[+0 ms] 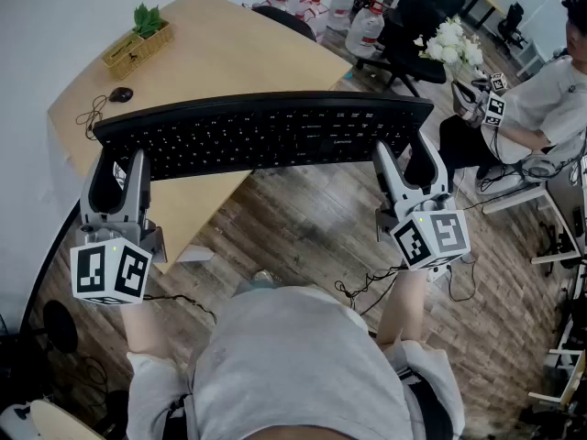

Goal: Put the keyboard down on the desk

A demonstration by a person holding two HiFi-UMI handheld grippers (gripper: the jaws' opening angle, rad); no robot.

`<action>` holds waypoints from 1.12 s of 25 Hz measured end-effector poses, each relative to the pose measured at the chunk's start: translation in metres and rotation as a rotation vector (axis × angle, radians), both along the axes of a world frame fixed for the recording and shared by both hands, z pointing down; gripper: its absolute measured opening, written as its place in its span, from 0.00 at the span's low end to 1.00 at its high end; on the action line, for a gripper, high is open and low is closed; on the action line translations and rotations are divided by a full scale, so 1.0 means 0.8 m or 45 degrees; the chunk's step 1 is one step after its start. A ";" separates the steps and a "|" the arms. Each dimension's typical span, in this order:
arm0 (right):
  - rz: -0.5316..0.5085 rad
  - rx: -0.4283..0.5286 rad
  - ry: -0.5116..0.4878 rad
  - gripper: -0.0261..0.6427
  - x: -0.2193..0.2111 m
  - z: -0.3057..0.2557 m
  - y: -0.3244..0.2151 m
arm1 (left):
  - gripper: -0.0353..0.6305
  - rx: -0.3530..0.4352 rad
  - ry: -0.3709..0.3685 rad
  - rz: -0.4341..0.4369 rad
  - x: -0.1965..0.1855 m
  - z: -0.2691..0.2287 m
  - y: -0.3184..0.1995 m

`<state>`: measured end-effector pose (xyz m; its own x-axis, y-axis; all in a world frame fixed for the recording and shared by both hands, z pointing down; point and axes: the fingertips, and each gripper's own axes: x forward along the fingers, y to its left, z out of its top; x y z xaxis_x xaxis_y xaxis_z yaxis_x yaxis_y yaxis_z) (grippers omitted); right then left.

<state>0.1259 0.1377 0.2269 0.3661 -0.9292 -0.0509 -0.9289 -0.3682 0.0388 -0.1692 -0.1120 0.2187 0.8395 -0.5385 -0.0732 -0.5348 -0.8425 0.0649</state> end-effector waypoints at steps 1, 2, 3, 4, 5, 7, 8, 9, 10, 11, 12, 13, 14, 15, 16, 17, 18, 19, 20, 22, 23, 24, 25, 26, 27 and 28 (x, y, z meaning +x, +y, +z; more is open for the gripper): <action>0.003 0.002 -0.003 0.42 0.000 0.000 0.000 | 0.40 0.001 0.000 0.001 0.000 0.000 0.000; 0.006 0.003 -0.005 0.42 0.000 0.001 0.000 | 0.40 0.003 0.001 0.001 0.000 0.000 0.000; 0.008 0.006 -0.007 0.42 0.000 0.001 0.000 | 0.40 0.004 0.001 0.000 -0.001 0.000 0.000; 0.008 0.008 -0.007 0.42 0.000 0.001 0.000 | 0.40 0.005 0.001 -0.001 -0.001 -0.001 0.000; 0.006 0.011 -0.007 0.42 0.000 0.000 0.001 | 0.40 0.006 0.001 -0.002 -0.001 -0.002 0.000; 0.001 0.015 -0.001 0.42 0.000 -0.001 0.001 | 0.40 0.010 0.003 -0.005 -0.002 -0.004 0.002; -0.002 0.017 0.003 0.42 0.000 -0.002 0.001 | 0.40 0.011 0.003 -0.007 -0.002 -0.004 0.002; -0.003 0.020 0.004 0.42 0.000 -0.002 0.001 | 0.40 0.012 0.003 -0.009 -0.003 -0.005 0.003; -0.004 0.023 0.004 0.42 0.000 -0.003 0.001 | 0.40 0.012 0.003 -0.011 -0.004 -0.005 0.004; -0.005 0.026 0.005 0.42 0.000 -0.003 0.001 | 0.40 0.014 0.003 -0.013 -0.004 -0.006 0.004; -0.007 0.028 0.006 0.42 0.001 -0.003 0.000 | 0.40 0.015 0.004 -0.015 -0.004 -0.006 0.004; -0.008 0.030 0.007 0.42 0.001 -0.003 0.000 | 0.40 0.017 0.003 -0.016 -0.004 -0.006 0.004; -0.010 0.031 0.007 0.42 0.001 -0.003 0.000 | 0.40 0.017 0.002 -0.017 -0.004 -0.007 0.004; -0.011 0.031 0.006 0.42 0.000 -0.003 -0.001 | 0.40 0.017 0.000 -0.018 -0.005 -0.007 0.005; -0.012 0.031 0.004 0.42 0.000 -0.004 -0.001 | 0.40 0.017 -0.002 -0.020 -0.006 -0.008 0.005; -0.013 0.031 0.001 0.42 -0.001 -0.004 -0.001 | 0.40 0.016 -0.004 -0.021 -0.007 -0.008 0.005; -0.013 0.032 -0.003 0.42 -0.001 -0.004 -0.001 | 0.40 0.016 -0.005 -0.022 -0.008 -0.009 0.006; -0.012 0.034 -0.007 0.42 -0.001 -0.005 -0.001 | 0.40 0.017 -0.006 -0.024 -0.008 -0.009 0.006; -0.012 0.037 -0.011 0.42 0.000 -0.005 0.000 | 0.40 0.019 -0.007 -0.025 -0.008 -0.010 0.007; -0.015 0.044 -0.020 0.42 0.002 -0.006 0.001 | 0.40 0.027 -0.010 -0.030 -0.007 -0.015 0.010; -0.018 0.047 -0.023 0.42 0.003 -0.008 0.002 | 0.40 0.031 -0.012 -0.033 -0.007 -0.019 0.013; -0.022 0.048 -0.025 0.42 0.003 -0.010 0.003 | 0.40 0.033 -0.014 -0.037 -0.007 -0.022 0.014; -0.028 0.049 -0.024 0.42 0.002 -0.013 0.003 | 0.40 0.034 -0.014 -0.041 -0.009 -0.024 0.015; -0.035 0.049 -0.021 0.42 0.002 -0.014 0.001 | 0.40 0.033 -0.014 -0.046 -0.010 -0.024 0.015; -0.041 0.050 -0.019 0.42 0.001 -0.013 -0.002 | 0.40 0.032 -0.013 -0.051 -0.012 -0.023 0.014; -0.044 0.049 -0.020 0.42 0.002 -0.010 -0.005 | 0.40 0.032 -0.012 -0.056 -0.012 -0.020 0.012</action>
